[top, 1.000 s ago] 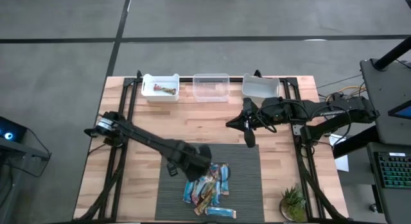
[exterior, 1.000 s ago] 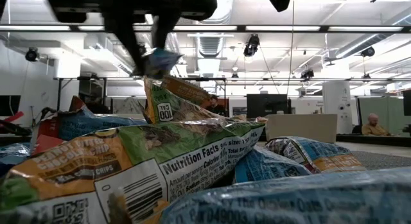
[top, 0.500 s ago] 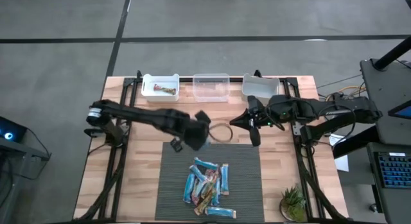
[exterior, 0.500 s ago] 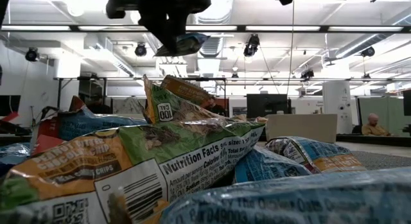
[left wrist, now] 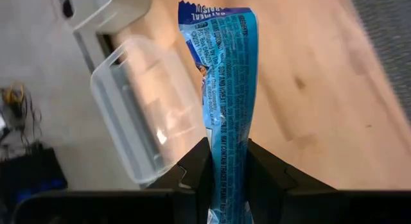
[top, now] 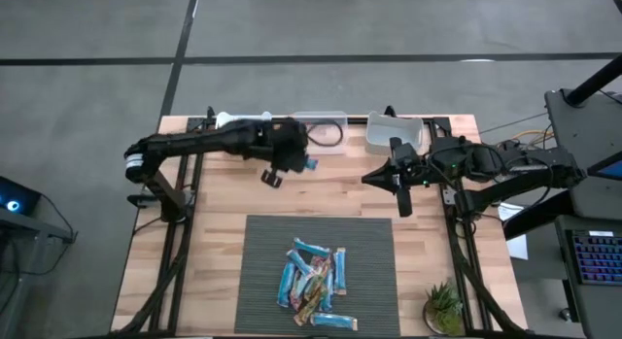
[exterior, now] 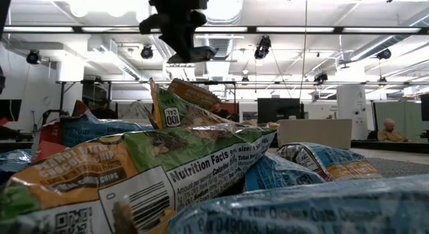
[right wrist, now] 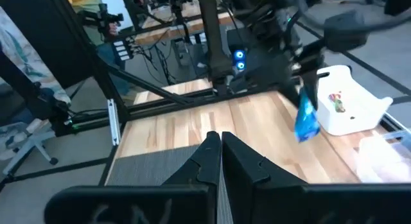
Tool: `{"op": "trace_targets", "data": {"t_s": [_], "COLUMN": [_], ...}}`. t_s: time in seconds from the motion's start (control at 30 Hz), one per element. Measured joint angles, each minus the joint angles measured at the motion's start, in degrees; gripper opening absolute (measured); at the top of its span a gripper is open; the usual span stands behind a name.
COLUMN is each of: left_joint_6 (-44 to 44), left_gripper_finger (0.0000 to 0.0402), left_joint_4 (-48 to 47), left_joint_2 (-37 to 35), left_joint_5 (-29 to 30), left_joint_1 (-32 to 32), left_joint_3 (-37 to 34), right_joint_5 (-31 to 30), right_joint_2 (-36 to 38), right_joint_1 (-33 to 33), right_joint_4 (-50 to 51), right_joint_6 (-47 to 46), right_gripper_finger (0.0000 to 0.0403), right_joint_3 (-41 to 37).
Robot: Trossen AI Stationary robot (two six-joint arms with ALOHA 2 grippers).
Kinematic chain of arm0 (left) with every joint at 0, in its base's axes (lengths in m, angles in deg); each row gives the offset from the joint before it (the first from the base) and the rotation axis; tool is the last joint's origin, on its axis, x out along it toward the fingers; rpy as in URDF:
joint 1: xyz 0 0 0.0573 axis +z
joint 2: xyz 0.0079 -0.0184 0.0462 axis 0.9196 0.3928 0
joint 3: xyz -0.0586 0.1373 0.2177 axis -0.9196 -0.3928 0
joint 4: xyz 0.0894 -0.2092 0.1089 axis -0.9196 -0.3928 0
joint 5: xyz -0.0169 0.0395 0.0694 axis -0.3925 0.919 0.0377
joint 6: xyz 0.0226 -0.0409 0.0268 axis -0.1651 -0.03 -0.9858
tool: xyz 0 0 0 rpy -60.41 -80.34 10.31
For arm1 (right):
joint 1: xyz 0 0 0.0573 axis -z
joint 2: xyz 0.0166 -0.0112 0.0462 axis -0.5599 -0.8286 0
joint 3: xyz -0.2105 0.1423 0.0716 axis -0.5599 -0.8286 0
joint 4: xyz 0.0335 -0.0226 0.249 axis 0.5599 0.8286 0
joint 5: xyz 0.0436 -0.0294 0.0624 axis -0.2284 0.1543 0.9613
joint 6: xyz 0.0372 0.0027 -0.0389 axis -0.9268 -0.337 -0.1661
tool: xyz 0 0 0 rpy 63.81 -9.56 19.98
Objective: Pick and place Granola Bars by type
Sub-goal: Put the blue granola bar into the transparent bin
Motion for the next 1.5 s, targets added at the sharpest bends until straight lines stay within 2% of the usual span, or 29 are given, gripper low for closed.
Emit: {"op": "trace_targets", "data": {"t_s": [0.23, 0.43, 0.73, 0.93, 1.5], "left_joint_6": [-5.3, -8.5, -7.9, -2.6, 4.6], "left_gripper_finger": [0.0062, 0.0062, 0.0062, 0.0062, 0.0062], "left_joint_4": [4.5, 12.4, 19.2, 23.1, 31.6], "left_joint_2": [0.0, 0.0, 0.1, 1.0, 12.3], "left_joint_5": [-0.8, -6.3, -14.5, -19.9, -22.6], "left_joint_1": [7.5, 14.5, 21.6, 23.0, 23.0], "left_joint_3": [0.0, -0.1, -0.7, -0.7, -0.8], "right_joint_5": [-0.4, -4.5, -7.8, -7.7, -7.7], "right_joint_2": [0.3, 0.0, -0.3, -0.3, -0.3], "right_joint_1": [0.0, 0.0, 0.0, 0.0, 0.0], "right_joint_4": [0.7, 0.8, 0.8, 0.8, 1.5], "right_joint_6": [-2.2, -6.2, -6.4, -6.5, -6.5], "right_gripper_finger": [0.0008, 0.0008, 0.0008, 0.0008, 0.0008], "right_joint_3": [0.0, 0.0, 0.0, 0.0, 0.0]}}
